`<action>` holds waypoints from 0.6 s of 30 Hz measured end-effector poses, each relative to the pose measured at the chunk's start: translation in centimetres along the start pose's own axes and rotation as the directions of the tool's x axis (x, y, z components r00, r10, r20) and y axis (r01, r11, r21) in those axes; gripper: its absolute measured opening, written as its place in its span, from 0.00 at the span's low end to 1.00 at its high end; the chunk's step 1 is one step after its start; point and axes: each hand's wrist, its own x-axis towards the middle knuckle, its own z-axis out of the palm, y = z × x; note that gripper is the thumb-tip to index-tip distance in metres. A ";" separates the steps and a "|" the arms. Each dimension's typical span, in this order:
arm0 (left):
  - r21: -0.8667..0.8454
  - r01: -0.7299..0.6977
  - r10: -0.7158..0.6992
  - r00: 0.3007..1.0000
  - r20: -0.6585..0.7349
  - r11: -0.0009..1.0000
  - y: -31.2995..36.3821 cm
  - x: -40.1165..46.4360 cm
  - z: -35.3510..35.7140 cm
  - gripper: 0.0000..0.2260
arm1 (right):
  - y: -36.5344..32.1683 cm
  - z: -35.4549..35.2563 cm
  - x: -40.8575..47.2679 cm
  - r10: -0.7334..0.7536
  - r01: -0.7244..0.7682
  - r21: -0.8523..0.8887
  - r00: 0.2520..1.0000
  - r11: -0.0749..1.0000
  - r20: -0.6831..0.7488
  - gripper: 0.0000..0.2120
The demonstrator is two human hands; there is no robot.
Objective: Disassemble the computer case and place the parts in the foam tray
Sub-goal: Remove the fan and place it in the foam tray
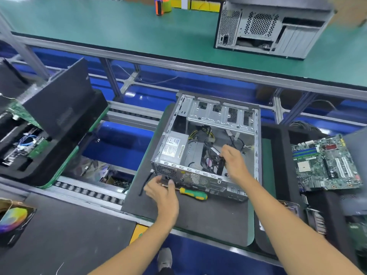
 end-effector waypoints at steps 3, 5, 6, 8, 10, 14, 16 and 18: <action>0.049 -0.487 0.487 0.874 0.014 0.872 2.9 1.9 -1.3 0.11 | -0.2 0.3 -0.1 -0.043 0.043 -0.047 0.999 0.998 0.000 0.19; 0.081 -0.666 0.659 0.746 0.099 0.742 5.0 4.3 -1.0 0.09 | -0.3 0.4 -0.2 -0.065 0.065 -0.070 0.998 0.995 0.008 0.19; 0.107 -0.722 0.701 0.691 0.177 0.684 6.0 5.6 -0.5 0.10 | -0.4 0.4 -0.3 -0.070 0.070 -0.056 0.998 0.996 0.010 0.19; 0.126 -0.797 0.703 0.585 0.405 0.591 7.9 8.1 0.9 0.17 | -0.7 0.5 -0.4 -0.064 0.064 0.012 0.998 0.998 -0.004 0.17; 0.143 -0.749 0.502 0.559 0.660 0.647 9.6 9.8 2.8 0.27 | -1.1 0.4 -0.6 -0.037 0.039 0.110 0.999 0.993 -0.024 0.14; 0.189 -0.707 0.143 0.382 0.913 0.682 11.5 11.7 6.2 0.26 | -2.9 0.3 -0.7 0.037 0.001 0.292 0.992 0.956 -0.124 0.10; 0.126 -0.649 0.075 0.272 0.959 0.750 11.3 11.7 7.2 0.24 | -3.4 0.1 -0.8 0.099 -0.039 0.323 0.980 0.945 -0.171 0.12; 0.057 -0.524 0.090 0.250 0.964 0.850 11.0 11.8 7.9 0.22 | -3.3 -0.4 -0.8 0.172 -0.093 0.363 0.966 0.927 -0.192 0.18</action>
